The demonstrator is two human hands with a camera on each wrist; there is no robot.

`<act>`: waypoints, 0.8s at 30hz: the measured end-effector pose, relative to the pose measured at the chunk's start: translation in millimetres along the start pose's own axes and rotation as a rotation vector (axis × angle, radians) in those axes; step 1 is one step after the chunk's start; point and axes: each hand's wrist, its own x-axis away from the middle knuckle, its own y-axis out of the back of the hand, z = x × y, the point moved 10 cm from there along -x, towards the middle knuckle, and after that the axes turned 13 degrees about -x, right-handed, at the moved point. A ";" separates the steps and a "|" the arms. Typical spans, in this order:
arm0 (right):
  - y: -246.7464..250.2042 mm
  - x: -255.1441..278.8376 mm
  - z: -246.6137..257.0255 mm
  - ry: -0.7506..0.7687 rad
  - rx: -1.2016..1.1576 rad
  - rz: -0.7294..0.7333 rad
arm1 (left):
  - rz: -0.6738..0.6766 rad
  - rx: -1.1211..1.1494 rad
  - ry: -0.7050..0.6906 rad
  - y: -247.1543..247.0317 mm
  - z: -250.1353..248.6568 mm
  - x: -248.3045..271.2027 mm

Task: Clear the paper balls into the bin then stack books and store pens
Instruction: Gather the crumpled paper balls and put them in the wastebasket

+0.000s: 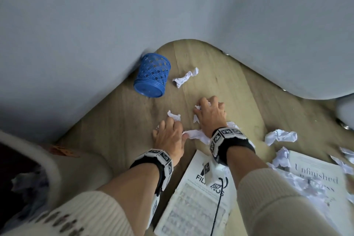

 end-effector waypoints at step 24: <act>144.6 290.5 -48.1 -0.292 -0.749 -0.578 | 0.127 0.101 -0.148 139.4 -44.1 79.2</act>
